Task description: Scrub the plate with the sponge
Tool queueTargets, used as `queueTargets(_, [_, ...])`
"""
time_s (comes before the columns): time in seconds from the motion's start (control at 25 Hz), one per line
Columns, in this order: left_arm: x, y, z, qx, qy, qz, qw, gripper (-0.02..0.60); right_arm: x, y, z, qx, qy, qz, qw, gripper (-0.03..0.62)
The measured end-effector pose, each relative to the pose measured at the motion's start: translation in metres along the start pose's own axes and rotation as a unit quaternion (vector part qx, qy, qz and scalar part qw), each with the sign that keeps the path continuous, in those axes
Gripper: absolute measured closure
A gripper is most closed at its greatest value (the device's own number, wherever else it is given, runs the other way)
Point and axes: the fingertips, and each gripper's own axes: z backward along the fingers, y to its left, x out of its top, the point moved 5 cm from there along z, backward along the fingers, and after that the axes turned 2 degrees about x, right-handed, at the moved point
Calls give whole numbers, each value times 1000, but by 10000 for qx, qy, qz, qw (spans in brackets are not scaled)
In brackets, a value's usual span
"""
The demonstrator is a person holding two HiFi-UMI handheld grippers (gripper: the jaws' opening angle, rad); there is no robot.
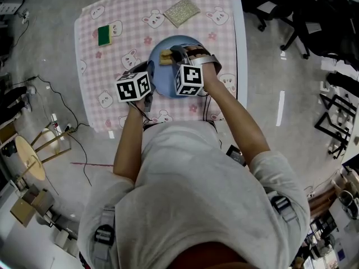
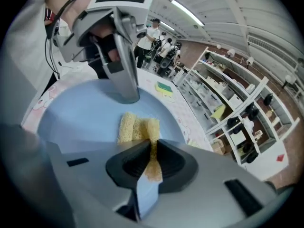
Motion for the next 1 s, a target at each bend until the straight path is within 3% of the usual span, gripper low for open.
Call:
queueTargets(0.48, [-2,6,-3,63,-5,71,10000,554,7,71,25,741,-295,431,9959,548])
queueTargets(1.0, [-7,11,-6,-3,19,162,9999,552,-20,120,48,1474,-62,429,9881,548])
